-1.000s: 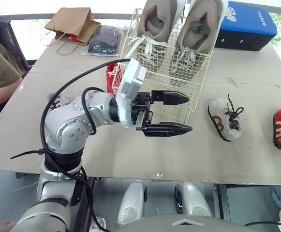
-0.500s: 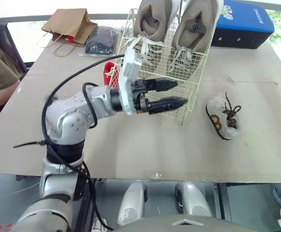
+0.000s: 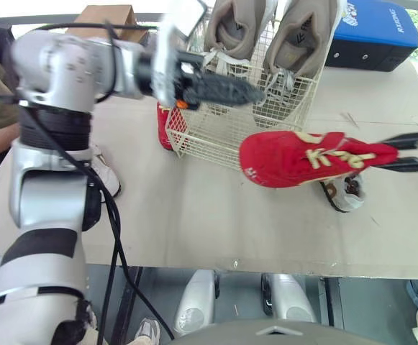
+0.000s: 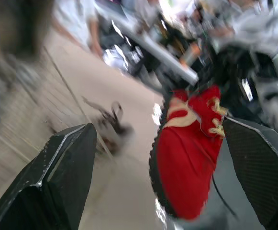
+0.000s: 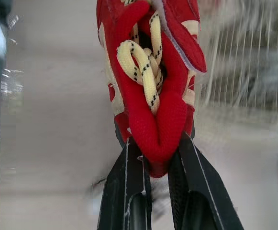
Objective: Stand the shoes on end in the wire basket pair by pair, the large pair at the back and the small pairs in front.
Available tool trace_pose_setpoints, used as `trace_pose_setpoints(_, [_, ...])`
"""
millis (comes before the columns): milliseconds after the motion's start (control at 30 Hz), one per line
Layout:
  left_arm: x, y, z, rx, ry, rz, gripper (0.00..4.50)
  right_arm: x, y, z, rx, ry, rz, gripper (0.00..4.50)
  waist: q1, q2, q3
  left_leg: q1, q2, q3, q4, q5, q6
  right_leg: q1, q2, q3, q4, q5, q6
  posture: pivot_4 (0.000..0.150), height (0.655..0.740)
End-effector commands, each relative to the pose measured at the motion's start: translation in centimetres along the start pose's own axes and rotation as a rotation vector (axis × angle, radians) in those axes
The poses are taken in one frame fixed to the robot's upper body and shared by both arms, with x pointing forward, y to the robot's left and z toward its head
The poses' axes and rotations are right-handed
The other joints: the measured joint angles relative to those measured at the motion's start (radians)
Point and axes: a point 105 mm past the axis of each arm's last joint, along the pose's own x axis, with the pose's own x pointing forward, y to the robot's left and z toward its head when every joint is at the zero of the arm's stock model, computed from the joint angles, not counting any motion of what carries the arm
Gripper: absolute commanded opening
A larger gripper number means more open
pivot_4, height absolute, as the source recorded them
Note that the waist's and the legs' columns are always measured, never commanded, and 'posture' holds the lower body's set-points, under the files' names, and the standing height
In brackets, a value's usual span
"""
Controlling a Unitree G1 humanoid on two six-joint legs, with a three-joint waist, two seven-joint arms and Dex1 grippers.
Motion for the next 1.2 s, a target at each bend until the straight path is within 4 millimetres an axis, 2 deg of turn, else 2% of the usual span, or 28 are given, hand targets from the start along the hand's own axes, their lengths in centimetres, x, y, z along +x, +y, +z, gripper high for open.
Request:
trace_pose_setpoints(33, [0.8,-0.5,-1.0,0.014,0.138,-0.039,4.50,0.4,-2.3,0.4,-0.183,-0.033,-0.111,0.04,-0.002,-0.001,0.001,-0.005,0.000,0.001,0.001,0.002,-0.003,-0.006,0.000,0.001,0.002,0.000,0.000,0.150,0.7400])
trace_pose_setpoints(133, [1.1,-0.2,-3.1,0.003,0.246,-0.046,3.59,1.5,-3.5,2.1,-0.247,-0.079,-0.103,0.00,-0.006,0.003,0.002,-0.007,-0.002,0.005,0.000,0.002,-0.003,-0.012,-0.002,0.005,0.005,0.000,0.000,0.150,0.7400])
trace_pose_setpoints(200, [1.1,-0.5,-3.6,-0.019,0.270,-0.071,2.61,1.9,-4.2,2.6,-0.287,-0.101,-0.113,0.00,-0.009,0.003,0.002,-0.008,0.000,0.005,-0.001,0.002,-0.003,-0.014,-0.001,0.006,0.005,-0.001,-0.002,0.150,0.7400])
trace_pose_setpoints(333, [1.0,-0.5,-3.4,-0.041,0.219,-0.071,0.67,2.6,-5.0,3.1,-0.257,-0.155,-0.123,0.00,-0.003,0.003,0.002,-0.009,0.001,0.005,-0.002,0.002,-0.003,-0.015,0.000,0.004,0.005,-0.002,-0.004,0.150,0.7400])
trace_pose_setpoints(367, [0.8,-0.4,-3.0,-0.042,0.172,-0.061,0.46,2.6,-5.1,3.0,-0.199,-0.177,-0.133,0.39,0.001,0.003,0.002,-0.010,0.001,0.005,-0.002,0.002,-0.003,-0.015,0.000,0.004,0.005,-0.002,-0.004,0.150,0.7400])
trace_pose_setpoints(433, [0.0,0.2,-2.3,-0.017,0.075,-0.010,0.46,2.2,-5.6,2.0,-0.072,-0.178,-0.190,1.16,0.006,0.003,0.002,-0.014,0.001,0.003,0.002,0.002,-0.003,-0.015,-0.001,0.001,0.005,-0.002,-0.003,0.150,0.7400])
trace_pose_setpoints(533, [-1.2,0.5,-0.8,0.023,-0.107,0.030,0.46,1.5,-6.0,-0.3,0.117,-0.140,-0.286,2.74,0.011,0.003,0.002,-0.021,0.001,-0.001,0.010,0.002,-0.003,-0.016,-0.002,-0.005,0.005,-0.002,-0.003,0.150,0.7400])
trace_pose_setpoints(600, [-2.2,0.2,0.7,0.140,-0.290,0.063,0.46,1.6,-4.5,-2.2,0.370,-0.167,-0.294,3.58,0.014,0.001,0.002,-0.022,0.001,-0.002,0.011,0.002,-0.003,-0.016,-0.002,-0.005,0.005,-0.002,-0.003,0.150,0.7400])
trace_pose_setpoints(633, [-2.6,0.1,1.1,0.184,-0.358,0.086,0.46,1.7,-3.8,-2.6,0.463,-0.185,-0.294,3.61,0.014,-0.001,0.002,-0.022,0.002,-0.003,0.012,0.002,-0.003,-0.015,-0.002,-0.006,0.005,-0.002,-0.003,0.150,0.7400])
trace_pose_setpoints(700, [-3.1,0.3,1.1,0.238,-0.430,0.157,0.46,2.1,-2.7,-2.0,0.627,-0.303,-0.307,3.61,0.012,-0.002,0.002,-0.022,0.002,-0.002,0.014,0.002,-0.003,-0.014,-0.002,-0.007,0.006,-0.002,-0.003,0.150,0.7400])
trace_pose_setpoints(800, [-2.7,0.4,0.3,0.312,-0.478,0.234,0.46,2.8,-2.5,-0.5,0.797,-0.465,-0.373,3.61,0.004,-0.001,0.002,-0.020,0.001,-0.001,0.015,0.002,-0.003,-0.014,-0.002,-0.005,0.010,-0.001,-0.003,0.150,0.7400])
trace_pose_setpoints(867, [-2.1,0.3,-0.6,0.377,-0.476,0.269,0.46,3.7,-3.4,0.2,0.889,-0.597,-0.418,3.61,-0.005,-0.003,0.001,-0.019,0.002,-0.002,0.016,0.002,-0.003,-0.013,-0.001,-0.005,0.009,-0.001,-0.002,0.150,0.7400])
trace_pose_setpoints(967, [-1.5,0.4,-1.3,0.400,-0.494,0.298,0.46,6.4,-6.0,2.2,0.984,-0.734,-0.415,3.61,-0.018,-0.008,0.001,-0.013,0.002,0.002,0.017,0.002,-0.003,-0.009,0.000,-0.001,0.009,0.002,-0.002,0.150,0.7400])
trace_pose_setpoints(1033, [-1.0,0.1,-1.3,0.412,-0.508,0.294,0.46,7.9,-7.1,3.2,1.019,-0.769,-0.406,3.61,-0.021,-0.009,0.001,-0.010,0.002,0.002,0.017,0.003,-0.003,-0.007,0.001,0.000,0.009,0.004,-0.002,0.150,0.7400])
trace_pose_setpoints(1100, [-0.6,0.0,-1.0,0.421,-0.529,0.296,0.46,9.0,-7.3,3.3,1.051,-0.763,-0.385,3.61,-0.007,-0.008,0.001,-0.006,0.002,0.002,0.017,0.001,0.001,-0.004,0.001,0.001,0.010,0.005,-0.002,0.150,0.7400])
trace_pose_setpoints(1167, [-0.4,-0.2,-0.6,0.417,-0.550,0.292,0.46,10.0,-6.8,3.4,1.053,-0.744,-0.353,3.11,0.011,-0.009,0.001,-0.006,0.002,0.001,0.017,0.000,0.002,-0.003,0.002,-0.001,0.011,0.005,-0.002,0.150,0.7400])
trace_pose_setpoints(1200, [-0.3,-0.3,-0.4,0.422,-0.550,0.285,0.46,10.2,-6.7,3.5,1.051,-0.739,-0.345,2.72,0.019,-0.009,0.001,-0.007,0.002,0.000,0.017,0.000,0.002,-0.003,0.001,-0.001,0.010,0.004,-0.002,0.150,0.7400])
